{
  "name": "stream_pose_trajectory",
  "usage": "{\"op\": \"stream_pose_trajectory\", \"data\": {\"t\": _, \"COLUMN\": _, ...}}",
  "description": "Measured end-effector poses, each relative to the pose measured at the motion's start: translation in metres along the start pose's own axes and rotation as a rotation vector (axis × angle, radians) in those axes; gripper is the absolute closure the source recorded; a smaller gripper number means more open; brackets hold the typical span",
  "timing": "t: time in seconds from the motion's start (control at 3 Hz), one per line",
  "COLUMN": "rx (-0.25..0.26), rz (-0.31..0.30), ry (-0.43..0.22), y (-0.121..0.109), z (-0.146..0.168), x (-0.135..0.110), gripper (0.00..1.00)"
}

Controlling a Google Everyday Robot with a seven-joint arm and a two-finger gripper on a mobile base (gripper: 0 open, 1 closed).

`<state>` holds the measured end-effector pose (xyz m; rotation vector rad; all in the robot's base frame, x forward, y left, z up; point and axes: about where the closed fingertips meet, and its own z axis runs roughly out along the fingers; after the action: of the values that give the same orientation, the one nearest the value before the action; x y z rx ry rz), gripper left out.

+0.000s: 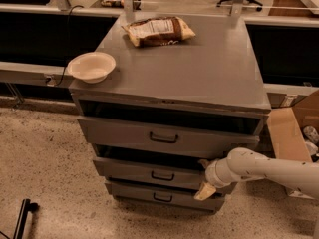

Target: Open middle drawer

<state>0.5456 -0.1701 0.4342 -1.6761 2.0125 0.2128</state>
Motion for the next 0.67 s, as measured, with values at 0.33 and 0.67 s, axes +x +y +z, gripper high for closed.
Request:
{"op": "stream_pose_trajectory", "data": {"t": 0.33, "rx": 0.0, "rz": 0.0, "ry": 0.0, "y": 0.0, "z": 0.0, "x": 0.0, "gripper": 0.43}}
{"op": "stream_pose_trajectory", "data": {"t": 0.67, "rx": 0.0, "rz": 0.0, "ry": 0.0, "y": 0.0, "z": 0.0, "x": 0.0, "gripper": 0.55}}
